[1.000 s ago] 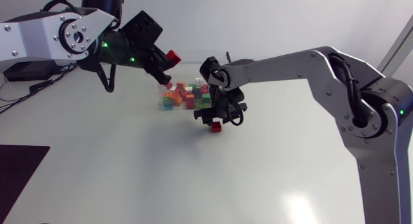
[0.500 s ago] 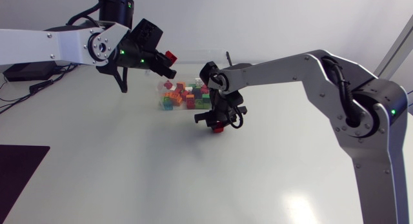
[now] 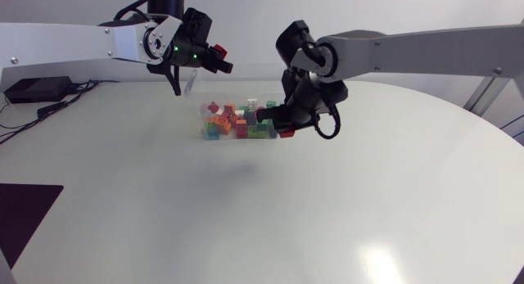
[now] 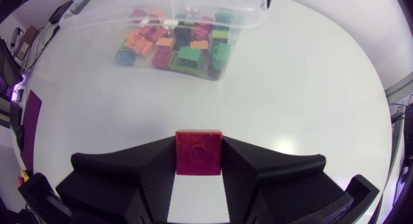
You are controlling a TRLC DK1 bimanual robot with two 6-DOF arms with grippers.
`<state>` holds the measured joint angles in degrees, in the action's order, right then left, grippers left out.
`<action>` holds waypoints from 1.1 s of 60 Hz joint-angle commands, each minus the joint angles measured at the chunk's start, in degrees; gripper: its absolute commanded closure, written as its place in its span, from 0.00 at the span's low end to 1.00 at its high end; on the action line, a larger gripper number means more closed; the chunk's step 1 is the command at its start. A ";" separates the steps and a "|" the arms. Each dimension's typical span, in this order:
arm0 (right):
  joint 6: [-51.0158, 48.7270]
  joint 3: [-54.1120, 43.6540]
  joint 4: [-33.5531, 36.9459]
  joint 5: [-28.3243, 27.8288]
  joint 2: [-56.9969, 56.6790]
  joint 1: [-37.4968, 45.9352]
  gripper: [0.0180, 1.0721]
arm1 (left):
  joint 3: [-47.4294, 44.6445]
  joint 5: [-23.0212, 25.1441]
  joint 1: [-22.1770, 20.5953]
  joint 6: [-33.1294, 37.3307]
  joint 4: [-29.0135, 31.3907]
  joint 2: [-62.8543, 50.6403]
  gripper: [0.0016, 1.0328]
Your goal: Place the duplo bricks in the container
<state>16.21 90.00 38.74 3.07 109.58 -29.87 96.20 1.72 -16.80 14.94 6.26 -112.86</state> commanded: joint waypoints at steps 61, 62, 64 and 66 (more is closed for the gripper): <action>-8.12 16.53 -11.41 1.59 5.21 -1.77 0.74 | -26.33 -4.88 4.23 -1.93 -2.75 27.69 0.03; -8.38 16.70 -11.85 1.59 5.56 -1.77 0.74 | -26.95 -4.88 4.32 -1.93 -2.83 28.31 0.03; -8.74 16.97 -12.64 1.59 6.08 -1.77 0.74 | -28.44 -4.88 4.23 -1.93 -2.92 29.89 0.03; -9.00 17.32 -13.43 1.76 6.79 -1.60 0.74 | -29.76 -4.88 4.23 -2.02 -3.01 31.12 0.03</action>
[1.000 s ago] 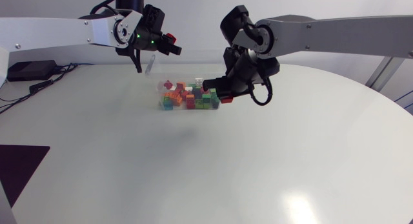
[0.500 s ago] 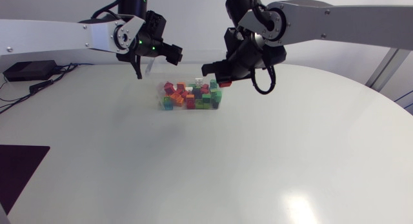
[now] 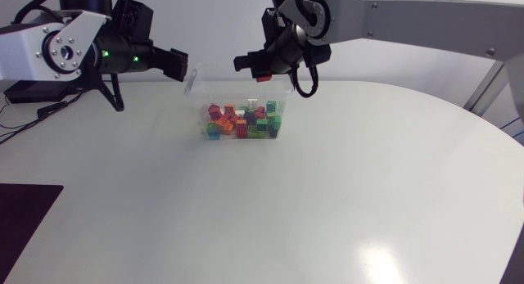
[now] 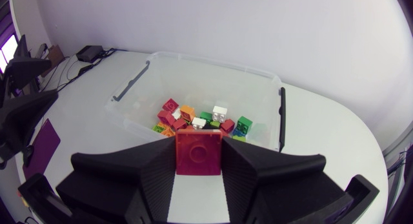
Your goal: Place the duplo bricks in the container
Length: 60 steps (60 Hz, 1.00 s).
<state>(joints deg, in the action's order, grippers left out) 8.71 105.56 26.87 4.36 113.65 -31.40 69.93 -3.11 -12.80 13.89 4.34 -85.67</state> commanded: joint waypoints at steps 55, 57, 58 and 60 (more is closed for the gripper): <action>-9.68 16.52 -10.96 -2.43 17.58 0.55 0.05 | -25.81 -0.05 -1.35 -0.44 0.41 29.42 0.03; -9.59 15.47 -11.05 -2.43 16.43 0.55 0.05 | -26.69 -0.05 -1.35 -0.44 0.50 30.47 0.03; -9.59 14.76 -11.32 -2.34 15.73 0.64 0.05 | -27.04 -0.05 -1.35 -0.44 0.58 30.91 0.03; -9.59 13.01 -12.11 -2.16 14.24 0.72 0.05 | -27.83 -0.05 -1.27 -0.44 0.58 32.05 0.03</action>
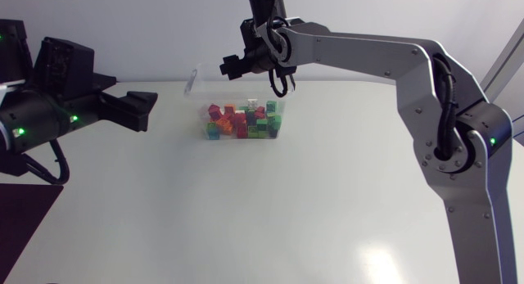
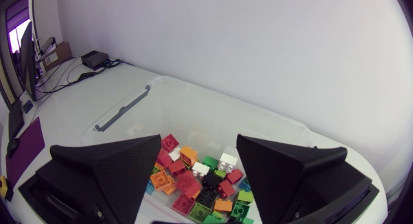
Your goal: Place the duplo bricks in the container
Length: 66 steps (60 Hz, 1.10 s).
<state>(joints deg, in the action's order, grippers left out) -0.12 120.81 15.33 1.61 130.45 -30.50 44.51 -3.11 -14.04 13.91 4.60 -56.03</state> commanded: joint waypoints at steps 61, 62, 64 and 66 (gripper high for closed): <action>-8.49 -68.96 -18.32 7.27 -66.73 18.02 0.05 | -20.08 0.13 6.57 -1.26 4.36 32.30 0.04; -8.67 -69.49 -18.41 7.18 -67.35 18.28 0.05 | -20.17 0.13 6.66 -1.26 4.28 32.39 0.04; -8.93 -70.98 -18.41 7.01 -68.93 18.90 0.05 | -20.34 0.13 6.92 -1.26 4.28 32.56 0.04; -9.28 -72.74 -18.67 6.83 -70.78 19.51 0.05 | -20.52 0.13 7.19 -1.26 4.28 32.92 0.04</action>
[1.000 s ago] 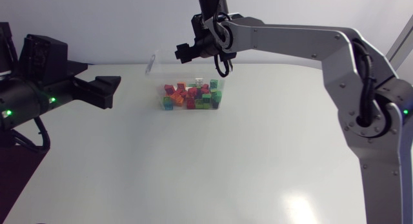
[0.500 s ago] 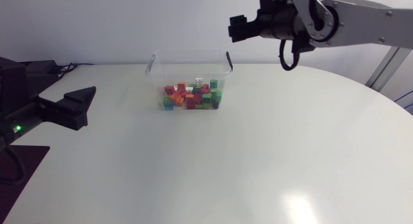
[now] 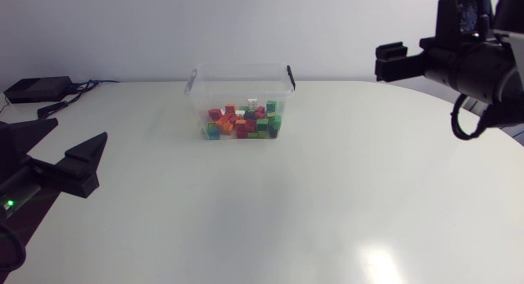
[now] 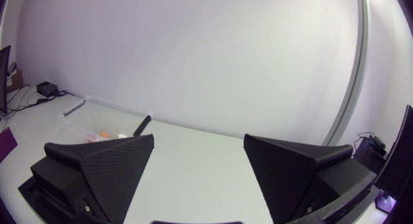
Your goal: Place the duplo bricks in the container
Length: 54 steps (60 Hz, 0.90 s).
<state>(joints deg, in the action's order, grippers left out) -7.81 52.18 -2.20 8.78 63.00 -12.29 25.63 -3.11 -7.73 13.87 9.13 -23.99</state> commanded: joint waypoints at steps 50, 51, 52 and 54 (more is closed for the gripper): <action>-4.96 -32.45 -0.63 -1.66 -38.14 7.55 0.05 | -11.48 0.51 4.21 -3.92 -4.92 13.66 0.04; -4.66 -32.91 -0.57 -1.83 -38.73 7.66 0.05 | -11.81 0.57 4.29 -4.16 -5.02 13.90 0.04; -4.50 -33.17 -0.53 -1.92 -39.05 7.72 0.05 | -11.99 0.61 4.34 -4.29 -5.07 14.04 0.04; -3.88 -34.12 -0.39 -2.26 -40.24 7.95 0.05 | -12.67 0.73 4.50 -4.76 -5.27 14.53 0.04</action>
<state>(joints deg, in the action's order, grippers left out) -13.10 20.82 -2.81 7.16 24.99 -5.02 15.38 -2.90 -3.88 11.51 4.80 -10.52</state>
